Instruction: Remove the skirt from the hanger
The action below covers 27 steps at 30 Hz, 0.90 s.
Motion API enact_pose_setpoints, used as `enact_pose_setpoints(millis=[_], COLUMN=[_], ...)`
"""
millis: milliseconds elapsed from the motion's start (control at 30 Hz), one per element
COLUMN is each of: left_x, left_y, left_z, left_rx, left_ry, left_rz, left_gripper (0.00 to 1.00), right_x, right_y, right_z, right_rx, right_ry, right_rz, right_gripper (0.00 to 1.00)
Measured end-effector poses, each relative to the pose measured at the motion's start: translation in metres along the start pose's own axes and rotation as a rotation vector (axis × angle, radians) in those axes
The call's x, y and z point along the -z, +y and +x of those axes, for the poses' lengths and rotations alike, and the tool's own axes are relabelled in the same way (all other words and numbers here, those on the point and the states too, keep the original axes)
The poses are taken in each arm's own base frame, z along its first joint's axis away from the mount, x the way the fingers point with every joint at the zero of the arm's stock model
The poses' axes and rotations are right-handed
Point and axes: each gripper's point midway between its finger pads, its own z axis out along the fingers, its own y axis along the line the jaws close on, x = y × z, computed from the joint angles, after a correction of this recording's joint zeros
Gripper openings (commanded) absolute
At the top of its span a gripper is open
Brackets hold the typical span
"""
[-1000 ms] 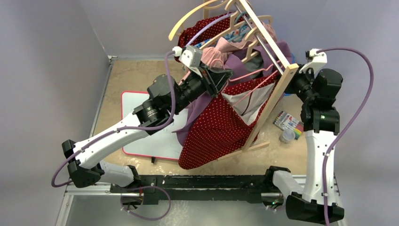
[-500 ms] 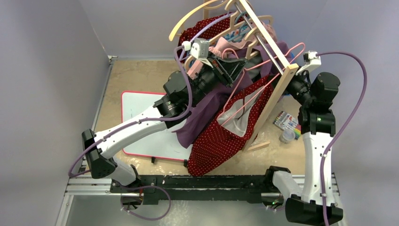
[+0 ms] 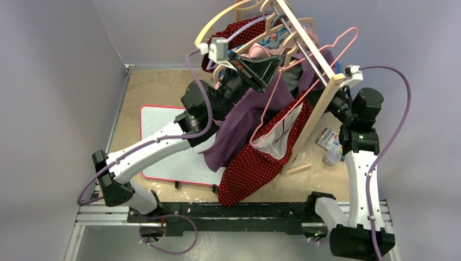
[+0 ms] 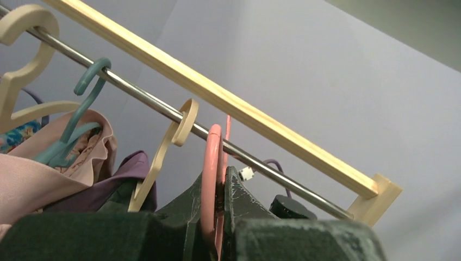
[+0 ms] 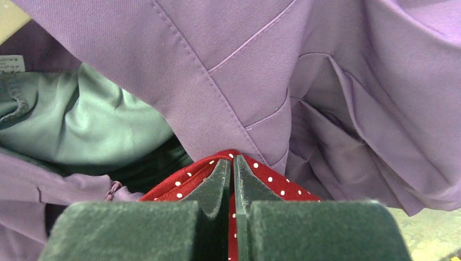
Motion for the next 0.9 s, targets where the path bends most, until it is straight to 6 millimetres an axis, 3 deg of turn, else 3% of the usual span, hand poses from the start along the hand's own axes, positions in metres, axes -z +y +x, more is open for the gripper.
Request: enact_pose_setpoints(millis=[233, 500, 633, 900], left_x=[-0.008, -0.004, 0.015, 0.064], left_y=[-0.013, -0.013, -0.012, -0.015], left_z=[-0.027, -0.021, -0.021, -0.044], left_rx=[0.015, 0.005, -0.038, -0.130], left_ry=[-0.072, -0.038, 0.036, 0.126], left_rz=[0.017, 0.021, 0.008, -0.022], left_gripper=[0.00, 0.00, 0.00, 0.00], right_x=[-0.006, -0.004, 0.007, 0.027], right_y=[0.006, -0.007, -0.012, -0.023], right_z=[0.005, 0.009, -0.003, -0.027], right_rx=[-0.010, -0.022, -0.002, 0.037], right_ry=[0.020, 0.023, -0.023, -0.107], right_rz=[-0.065, 0.012, 0.096, 0.248], right_gripper=[0.00, 0.00, 0.00, 0.00])
